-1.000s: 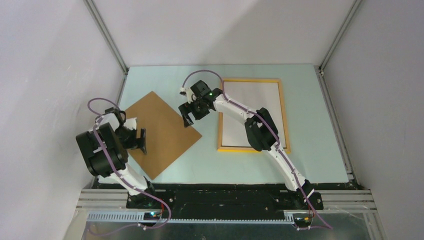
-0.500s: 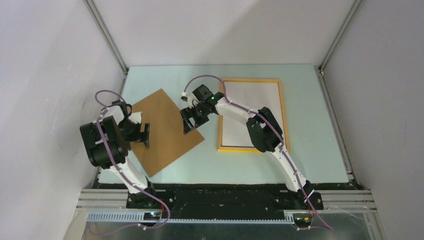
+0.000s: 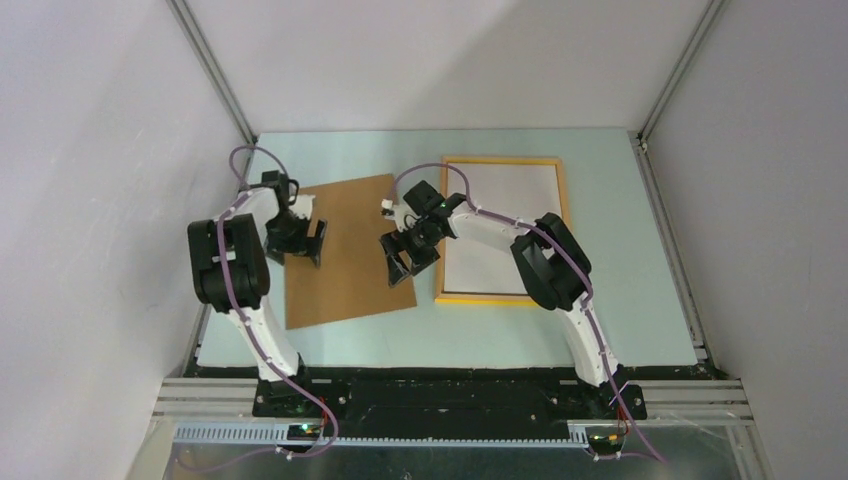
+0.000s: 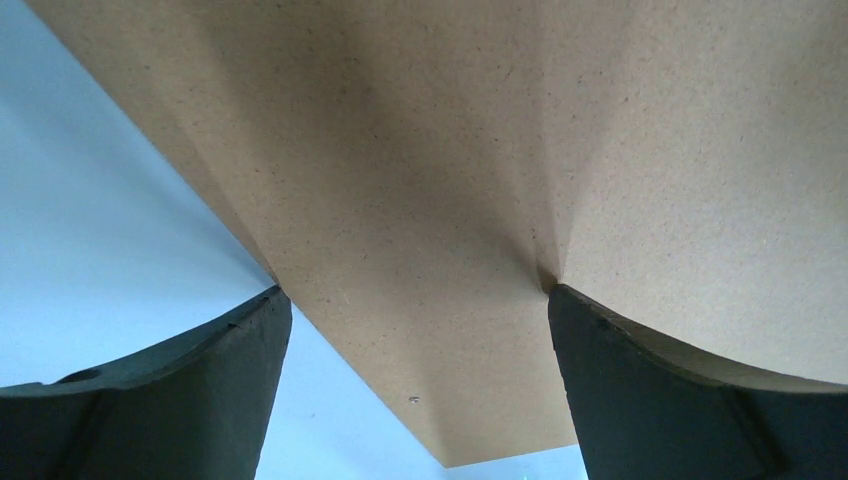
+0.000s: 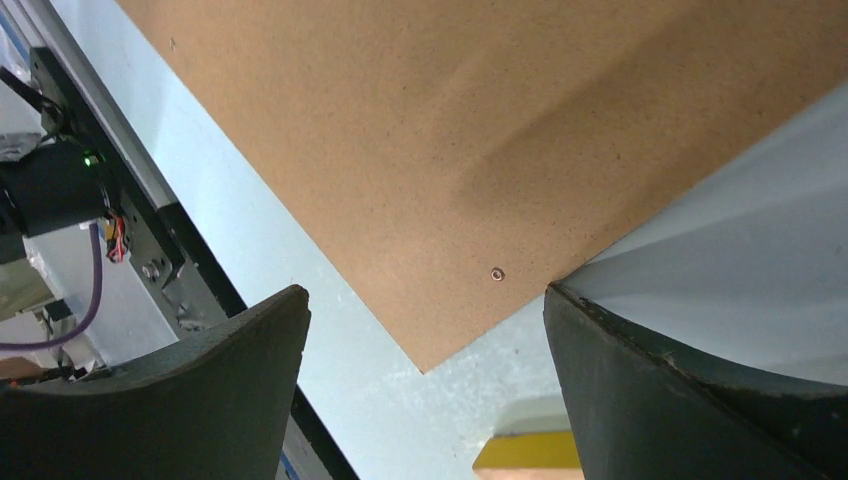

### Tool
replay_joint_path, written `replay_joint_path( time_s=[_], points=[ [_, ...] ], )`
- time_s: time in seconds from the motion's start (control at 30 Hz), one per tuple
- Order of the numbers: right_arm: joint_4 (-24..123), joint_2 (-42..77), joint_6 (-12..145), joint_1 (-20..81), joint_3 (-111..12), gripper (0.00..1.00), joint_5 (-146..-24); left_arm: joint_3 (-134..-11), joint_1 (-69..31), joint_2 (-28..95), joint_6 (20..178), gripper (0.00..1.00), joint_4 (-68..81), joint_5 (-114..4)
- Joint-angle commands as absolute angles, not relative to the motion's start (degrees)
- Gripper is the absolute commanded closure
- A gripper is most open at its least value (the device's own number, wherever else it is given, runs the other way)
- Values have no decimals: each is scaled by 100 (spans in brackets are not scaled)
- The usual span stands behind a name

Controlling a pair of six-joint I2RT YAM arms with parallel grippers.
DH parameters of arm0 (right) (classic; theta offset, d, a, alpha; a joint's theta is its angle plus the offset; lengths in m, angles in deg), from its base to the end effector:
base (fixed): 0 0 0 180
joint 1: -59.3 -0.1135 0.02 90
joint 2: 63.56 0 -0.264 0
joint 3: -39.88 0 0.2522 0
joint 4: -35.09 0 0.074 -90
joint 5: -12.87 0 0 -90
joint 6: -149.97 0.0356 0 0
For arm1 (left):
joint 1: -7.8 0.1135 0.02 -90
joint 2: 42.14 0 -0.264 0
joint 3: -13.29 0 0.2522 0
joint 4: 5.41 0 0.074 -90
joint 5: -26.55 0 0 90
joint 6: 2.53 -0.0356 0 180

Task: Put the photo into the frame
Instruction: Adjust the photo frame item at the center of the board.

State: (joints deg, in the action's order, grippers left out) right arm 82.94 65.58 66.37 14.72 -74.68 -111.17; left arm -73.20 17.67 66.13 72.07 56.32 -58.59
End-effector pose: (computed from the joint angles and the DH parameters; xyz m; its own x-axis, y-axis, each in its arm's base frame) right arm 0.3269 0.3501 0.1630 -0.7129 -0.5728 -0.4046 -0.6910 0.4752 0.5447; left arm 0.3447 0.0569 0.1618 -0.9866 0.0969 -0.1313 0.1044 0.9932 -0.0511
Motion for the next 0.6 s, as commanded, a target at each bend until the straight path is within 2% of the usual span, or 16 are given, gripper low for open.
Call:
replay_joint_path(
  time_s=[0.0, 0.27, 0.57],
  points=[
    [8260, 6336, 6413, 1371, -7075, 9, -11200, -7724, 1207, 6811, 7496, 2, 5688, -5128],
    [8388, 6087, 6203, 1675, -7250, 8, -10515, -8157, 1129, 6783, 7726, 0, 5739, -5394],
    [8684, 6627, 6118, 2073, -8292, 7, -9709, -8542, 1236, 6834, 7965, 0, 5735, -5763]
  ],
)
